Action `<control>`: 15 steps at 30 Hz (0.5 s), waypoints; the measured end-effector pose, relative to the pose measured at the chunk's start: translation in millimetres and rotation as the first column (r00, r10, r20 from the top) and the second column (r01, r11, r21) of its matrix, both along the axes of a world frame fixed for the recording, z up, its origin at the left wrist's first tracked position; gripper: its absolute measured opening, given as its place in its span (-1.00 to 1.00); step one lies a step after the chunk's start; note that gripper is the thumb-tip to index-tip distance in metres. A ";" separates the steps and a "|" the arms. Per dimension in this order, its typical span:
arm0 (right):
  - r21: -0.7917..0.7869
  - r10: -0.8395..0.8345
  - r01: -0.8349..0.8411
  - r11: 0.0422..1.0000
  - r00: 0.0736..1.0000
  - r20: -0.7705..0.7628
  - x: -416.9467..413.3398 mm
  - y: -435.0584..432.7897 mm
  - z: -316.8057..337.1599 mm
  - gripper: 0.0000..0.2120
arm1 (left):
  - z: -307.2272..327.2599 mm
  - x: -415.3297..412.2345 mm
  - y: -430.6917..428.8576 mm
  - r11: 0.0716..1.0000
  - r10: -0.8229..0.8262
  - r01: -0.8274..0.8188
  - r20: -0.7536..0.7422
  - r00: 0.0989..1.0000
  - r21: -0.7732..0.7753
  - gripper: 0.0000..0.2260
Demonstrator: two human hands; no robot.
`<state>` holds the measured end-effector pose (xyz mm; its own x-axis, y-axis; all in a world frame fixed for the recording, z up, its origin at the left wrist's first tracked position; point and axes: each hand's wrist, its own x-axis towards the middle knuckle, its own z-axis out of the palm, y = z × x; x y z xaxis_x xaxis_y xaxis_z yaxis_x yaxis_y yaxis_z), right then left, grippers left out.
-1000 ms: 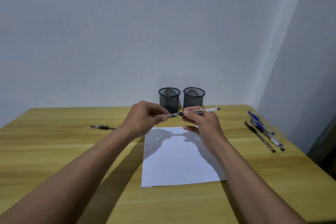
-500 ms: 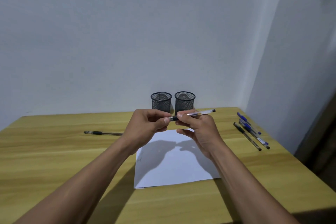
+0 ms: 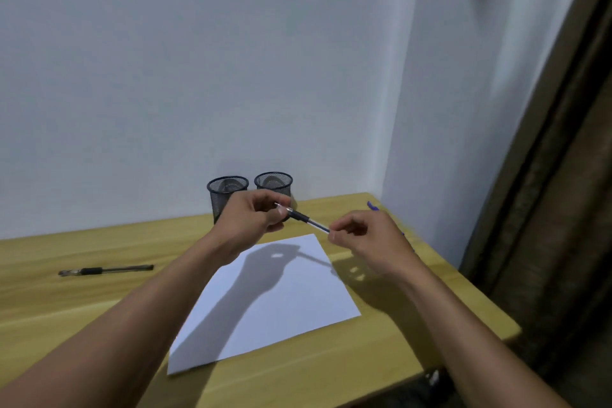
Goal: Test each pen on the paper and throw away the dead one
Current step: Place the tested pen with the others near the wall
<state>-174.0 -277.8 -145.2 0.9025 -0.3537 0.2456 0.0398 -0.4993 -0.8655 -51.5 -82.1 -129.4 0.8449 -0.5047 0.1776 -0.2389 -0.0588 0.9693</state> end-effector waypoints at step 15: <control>-0.473 -0.545 0.440 0.763 0.832 -0.105 -12.4 -59.9 -70.3 -0.78 | -49.8 43.4 -153.4 0.585 -0.325 -0.087 0.331 0.886 0.806 -0.49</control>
